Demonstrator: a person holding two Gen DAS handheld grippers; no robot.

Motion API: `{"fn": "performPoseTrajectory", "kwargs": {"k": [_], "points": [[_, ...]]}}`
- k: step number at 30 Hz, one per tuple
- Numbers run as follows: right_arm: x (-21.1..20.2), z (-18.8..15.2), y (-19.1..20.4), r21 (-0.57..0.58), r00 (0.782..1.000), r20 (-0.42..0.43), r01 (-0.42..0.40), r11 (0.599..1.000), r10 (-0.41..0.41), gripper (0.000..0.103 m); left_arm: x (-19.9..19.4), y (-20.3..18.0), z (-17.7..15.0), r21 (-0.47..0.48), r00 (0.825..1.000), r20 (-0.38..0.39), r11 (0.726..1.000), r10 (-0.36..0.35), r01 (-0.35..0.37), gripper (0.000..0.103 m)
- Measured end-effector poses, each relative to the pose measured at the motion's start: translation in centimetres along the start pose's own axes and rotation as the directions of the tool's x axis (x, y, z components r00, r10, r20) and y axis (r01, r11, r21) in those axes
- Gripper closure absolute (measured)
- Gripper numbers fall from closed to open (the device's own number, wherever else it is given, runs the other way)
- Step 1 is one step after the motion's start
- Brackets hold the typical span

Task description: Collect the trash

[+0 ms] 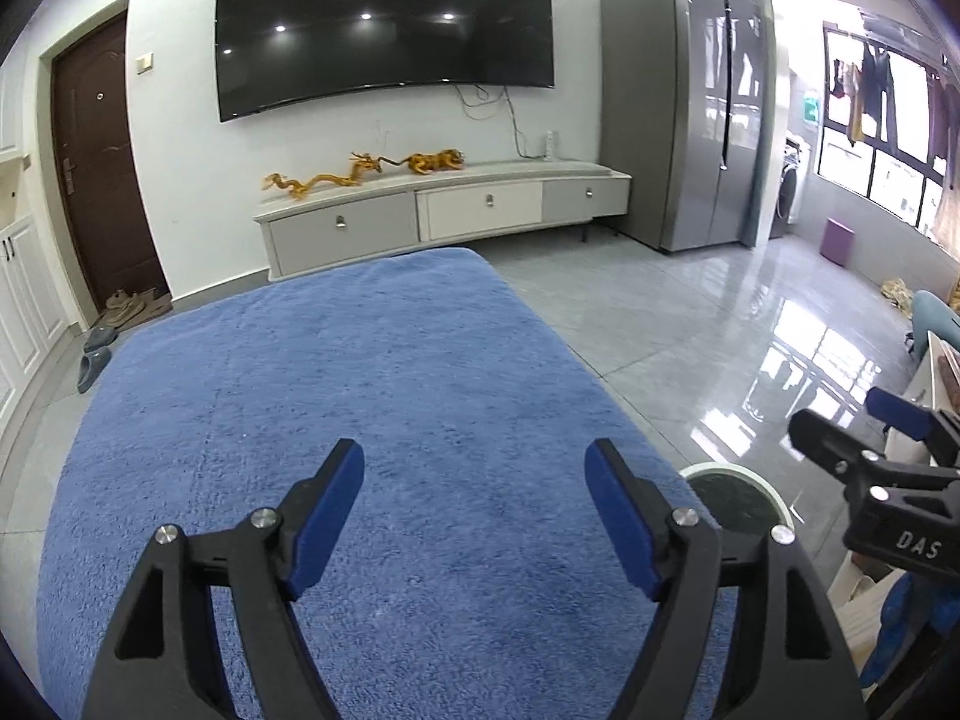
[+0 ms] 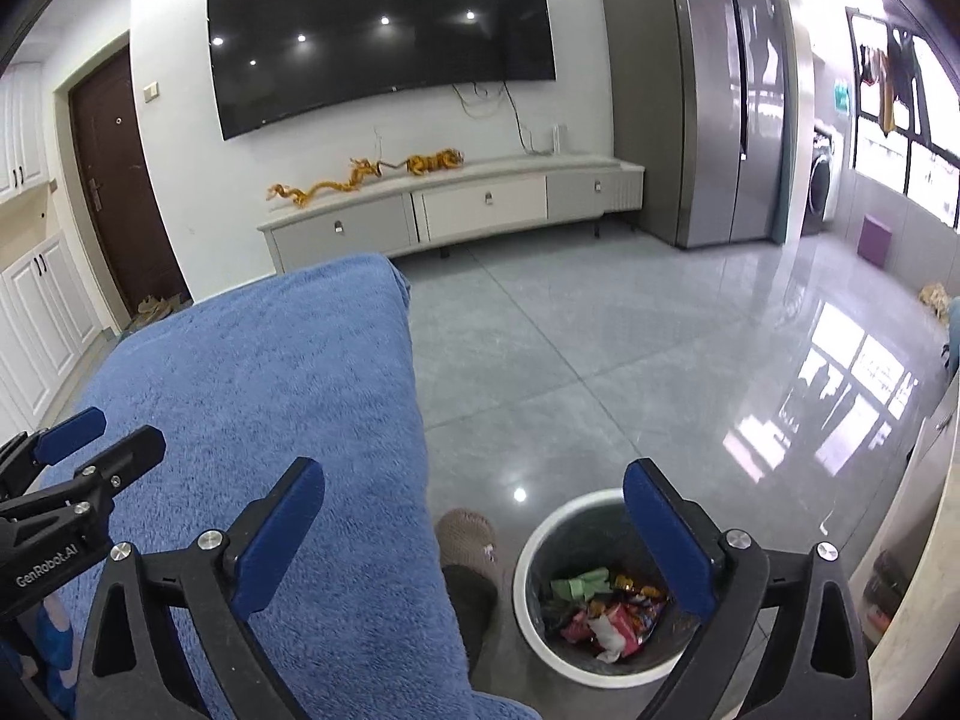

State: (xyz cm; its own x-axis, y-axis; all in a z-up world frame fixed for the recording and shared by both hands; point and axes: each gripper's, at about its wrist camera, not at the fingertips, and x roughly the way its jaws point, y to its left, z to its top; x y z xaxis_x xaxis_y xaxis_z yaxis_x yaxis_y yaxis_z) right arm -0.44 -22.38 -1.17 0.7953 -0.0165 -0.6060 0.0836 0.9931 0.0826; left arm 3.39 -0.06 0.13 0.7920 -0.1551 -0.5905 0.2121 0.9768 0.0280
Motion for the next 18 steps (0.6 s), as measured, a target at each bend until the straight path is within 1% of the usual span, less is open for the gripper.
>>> {"fn": "performPoseTrajectory", "kwargs": {"k": [4, 8, 16, 18], "points": [[-0.4, 0.0, 0.6, -0.013, 0.998, 0.052, 0.027, 1.0, -0.026, 0.0, 0.1, 0.1, -0.2, 0.003, 1.0, 0.017, 1.0, 0.022, -0.022, 0.028], [-0.7, 0.1, 0.5, -0.011, 0.995, 0.089, 0.048, 0.999, -0.047, 0.0, 0.3, 0.5, -0.5, -0.005, 1.0, 0.018, 1.0, 0.022, -0.022, 0.028], [-0.2, 0.2, 1.0, -0.02, 0.995, 0.081, 0.066, 0.998, -0.064, 0.0, 0.2, 1.2, -0.3, -0.017, 0.999, 0.031, 1.0, 0.025, -0.025, 0.028], [-0.3, 0.1, 1.1, -0.024, 0.995, 0.084, 0.065, 0.998, -0.063, 0.0, 0.0, 1.3, -0.2, -0.015, 0.998, 0.041, 0.999, 0.038, -0.038, 0.028]]}}
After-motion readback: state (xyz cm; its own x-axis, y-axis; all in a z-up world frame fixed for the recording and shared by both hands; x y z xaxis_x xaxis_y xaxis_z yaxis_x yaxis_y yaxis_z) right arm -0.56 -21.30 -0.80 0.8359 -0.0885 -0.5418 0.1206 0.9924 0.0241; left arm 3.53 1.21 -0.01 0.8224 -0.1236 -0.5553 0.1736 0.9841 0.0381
